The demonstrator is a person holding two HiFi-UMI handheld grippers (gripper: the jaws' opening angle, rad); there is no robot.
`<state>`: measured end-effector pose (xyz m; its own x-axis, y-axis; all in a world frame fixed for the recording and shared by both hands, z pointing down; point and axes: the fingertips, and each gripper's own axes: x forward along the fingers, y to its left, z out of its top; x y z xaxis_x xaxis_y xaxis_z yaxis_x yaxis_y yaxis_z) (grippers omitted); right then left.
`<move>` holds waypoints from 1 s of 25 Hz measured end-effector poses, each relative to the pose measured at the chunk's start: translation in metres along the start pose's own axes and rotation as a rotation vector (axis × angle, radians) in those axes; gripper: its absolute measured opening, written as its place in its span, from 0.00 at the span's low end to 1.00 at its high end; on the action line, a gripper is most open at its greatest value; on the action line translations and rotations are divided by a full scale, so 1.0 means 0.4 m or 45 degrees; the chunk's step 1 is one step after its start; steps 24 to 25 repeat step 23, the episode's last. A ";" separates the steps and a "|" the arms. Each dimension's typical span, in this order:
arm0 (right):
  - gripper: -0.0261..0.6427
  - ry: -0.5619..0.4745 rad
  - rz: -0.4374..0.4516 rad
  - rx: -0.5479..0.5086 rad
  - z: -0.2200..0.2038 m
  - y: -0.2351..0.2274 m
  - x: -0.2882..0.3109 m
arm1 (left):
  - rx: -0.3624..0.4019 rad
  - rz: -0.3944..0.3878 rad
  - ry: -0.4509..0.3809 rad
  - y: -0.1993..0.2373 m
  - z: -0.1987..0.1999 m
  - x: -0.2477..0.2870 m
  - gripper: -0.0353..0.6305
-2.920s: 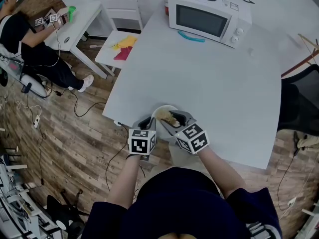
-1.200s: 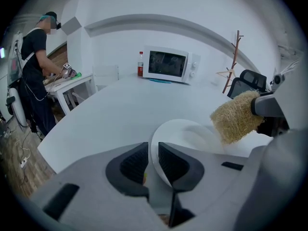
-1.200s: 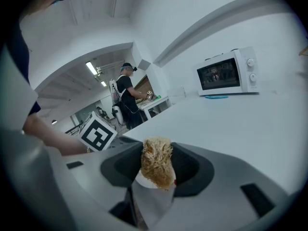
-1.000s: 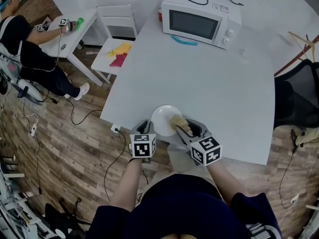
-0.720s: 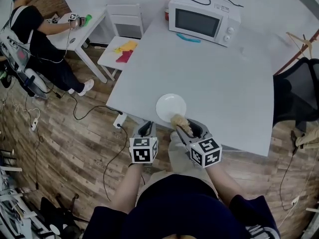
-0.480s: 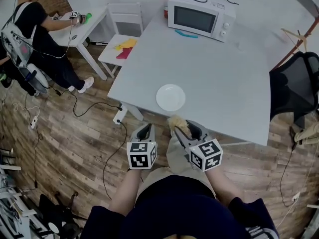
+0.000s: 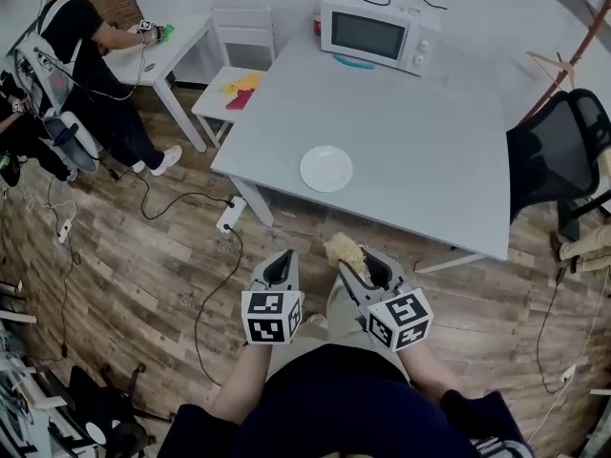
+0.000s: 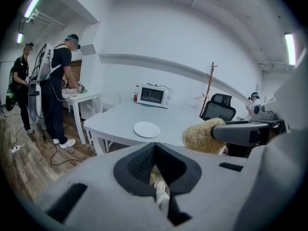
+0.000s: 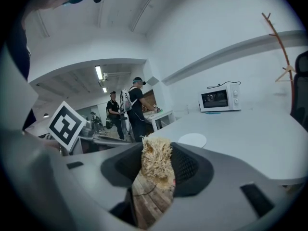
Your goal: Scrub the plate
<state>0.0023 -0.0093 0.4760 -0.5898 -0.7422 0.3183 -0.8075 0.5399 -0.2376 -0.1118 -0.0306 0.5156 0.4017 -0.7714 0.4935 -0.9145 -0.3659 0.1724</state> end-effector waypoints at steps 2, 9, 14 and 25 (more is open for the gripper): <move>0.31 -0.009 -0.009 -0.005 -0.004 0.008 -0.015 | 0.003 -0.010 -0.008 -0.011 -0.006 -0.014 0.08; 0.31 -0.050 -0.011 -0.021 0.010 0.037 -0.035 | -0.006 -0.023 -0.038 -0.025 0.002 -0.041 0.08; 0.31 -0.067 -0.006 -0.027 0.018 0.045 -0.037 | -0.012 -0.024 -0.056 -0.026 0.015 -0.047 0.08; 0.31 -0.092 0.007 -0.035 0.033 0.054 -0.043 | -0.018 -0.030 -0.071 -0.035 0.017 -0.054 0.08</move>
